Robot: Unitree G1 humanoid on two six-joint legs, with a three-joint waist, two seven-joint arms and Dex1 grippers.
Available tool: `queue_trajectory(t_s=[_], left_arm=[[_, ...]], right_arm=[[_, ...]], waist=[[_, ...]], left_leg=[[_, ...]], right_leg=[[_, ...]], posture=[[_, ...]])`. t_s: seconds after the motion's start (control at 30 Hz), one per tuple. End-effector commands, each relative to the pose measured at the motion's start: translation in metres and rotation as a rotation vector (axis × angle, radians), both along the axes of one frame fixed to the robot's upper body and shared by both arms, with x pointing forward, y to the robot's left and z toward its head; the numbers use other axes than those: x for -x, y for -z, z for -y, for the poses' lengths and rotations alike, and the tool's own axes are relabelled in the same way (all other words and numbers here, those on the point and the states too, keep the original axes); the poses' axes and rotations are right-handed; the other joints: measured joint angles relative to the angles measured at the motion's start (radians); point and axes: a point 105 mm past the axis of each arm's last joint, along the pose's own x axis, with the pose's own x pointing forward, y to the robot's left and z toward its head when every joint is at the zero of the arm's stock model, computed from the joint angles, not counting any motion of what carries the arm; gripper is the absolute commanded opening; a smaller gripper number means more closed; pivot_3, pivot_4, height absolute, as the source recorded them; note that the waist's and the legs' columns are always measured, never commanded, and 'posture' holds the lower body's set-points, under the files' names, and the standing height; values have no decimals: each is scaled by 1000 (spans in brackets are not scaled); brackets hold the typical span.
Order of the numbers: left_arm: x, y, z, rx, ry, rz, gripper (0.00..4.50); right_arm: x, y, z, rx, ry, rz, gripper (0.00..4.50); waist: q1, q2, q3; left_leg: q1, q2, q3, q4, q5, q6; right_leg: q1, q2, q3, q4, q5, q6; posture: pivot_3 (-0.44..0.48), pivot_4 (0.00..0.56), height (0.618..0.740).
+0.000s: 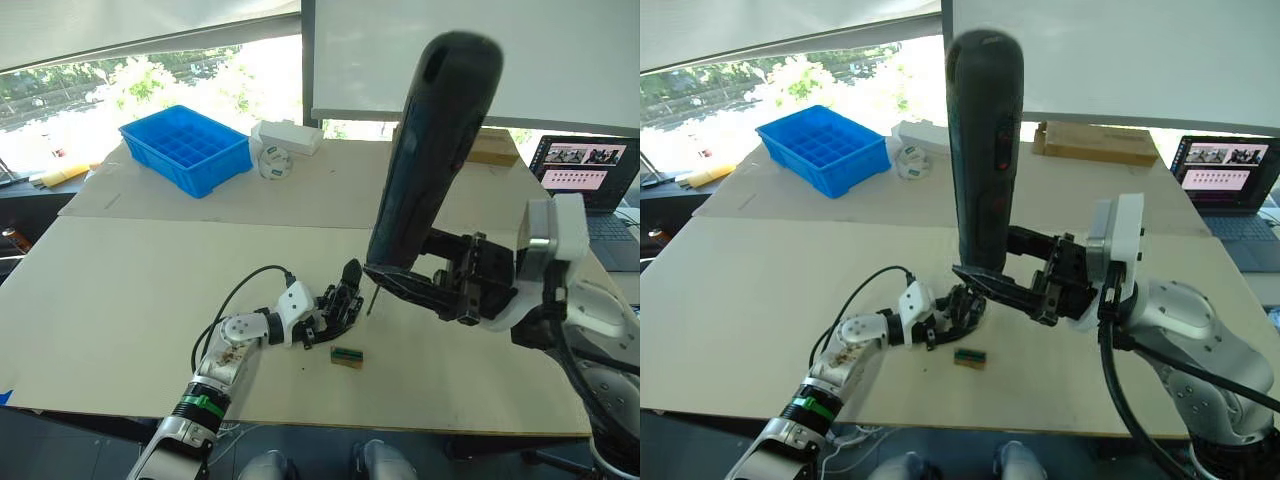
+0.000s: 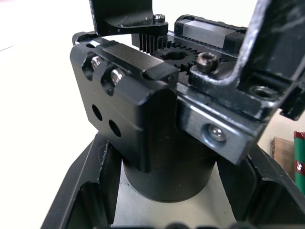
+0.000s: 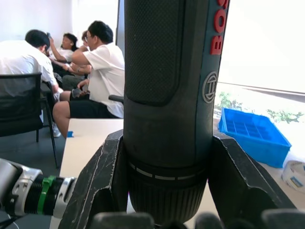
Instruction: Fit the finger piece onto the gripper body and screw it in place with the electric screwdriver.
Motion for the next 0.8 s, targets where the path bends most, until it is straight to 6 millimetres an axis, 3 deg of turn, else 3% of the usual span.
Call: queue_trajectory(t_s=[0.03,0.2,0.37,0.8], left_arm=[[-2,7,-3,-27,-10,-19,2454],[-2,8,0,-19,-6,-27,2454],[-3,8,2,-11,-6,-35,2454],[1,12,6,-3,-5,-55,2454]], right_arm=[[2,-25,3,-50,-14,50,1911],[-2,-41,-5,-80,-61,33,1911],[-7,-45,-17,-69,-99,15,1911],[-27,-25,-40,-21,-84,2,1911]], waist=[[0,0,0],[2,0,0],[4,0,0],[6,0,0]], left_leg=[[0,0,0,0,0,0],[0,0,0,0,0,0],[0,0,0,0,0,0],[0,-1,0,0,0,1]], right_leg=[[0,0,0,0,0,0],[0,-1,0,0,0,0],[0,-1,0,0,0,0],[1,-1,-1,0,0,0]], posture=[[0,150,740],[0,150,740],[0,150,740],[0,150,740]])
